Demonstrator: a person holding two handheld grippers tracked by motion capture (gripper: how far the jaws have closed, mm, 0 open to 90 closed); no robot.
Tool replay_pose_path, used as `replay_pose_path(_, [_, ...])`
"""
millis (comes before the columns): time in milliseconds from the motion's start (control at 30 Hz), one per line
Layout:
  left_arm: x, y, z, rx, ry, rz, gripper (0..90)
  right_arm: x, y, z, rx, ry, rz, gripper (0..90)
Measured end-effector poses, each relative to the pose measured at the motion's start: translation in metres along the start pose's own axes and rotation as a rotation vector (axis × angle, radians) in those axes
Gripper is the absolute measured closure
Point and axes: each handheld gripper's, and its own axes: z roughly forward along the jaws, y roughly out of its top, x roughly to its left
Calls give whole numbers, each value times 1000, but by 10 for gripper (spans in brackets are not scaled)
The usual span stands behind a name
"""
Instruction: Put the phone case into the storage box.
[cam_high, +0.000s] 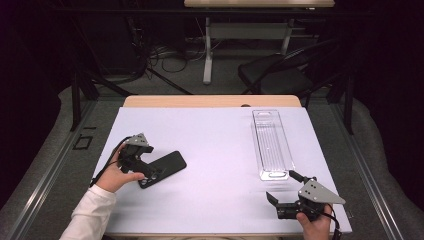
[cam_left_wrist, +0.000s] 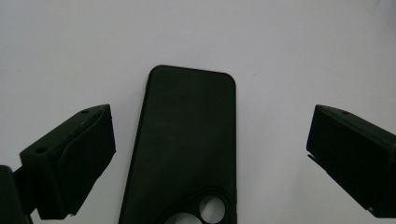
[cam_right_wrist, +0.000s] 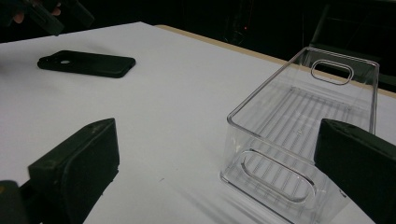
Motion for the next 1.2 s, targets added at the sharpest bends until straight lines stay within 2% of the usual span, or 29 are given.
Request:
replay_pose_path(67, [-1,-1,3,8,10,1,14,0,0,0,2,2,3,0])
replay_pose_path(133, [-1,-3,7,14,-5,-1,29,0,0,0,-1,3,-2,0])
replay_pose_path(200, [-1,-5,11,28,10,9,46,0,0,0,1,3,-2,0])
replay_pose_path(367, [2,-8,19,45,15,-4,46,0,0,1,-1,5,-1,0])
replay_pose_path(533, [3,-11,29,93,48,1,46,0,0,1,2,7,-1,0])
replay_pose_path(700, [2,-13,38,135,63,27,46,0,0,1,4,8,-1,0])
replay_pose_path(900, [3,-13,43,144,70,23,65,0,0,1,6,9,-1,0])
replay_pose_path(967, [3,-14,44,150,87,29,79,0,0,1,6,9,-1,0])
replay_pose_path(1200, [4,-15,46,156,84,36,89,0,0,1,7,9,-2,0])
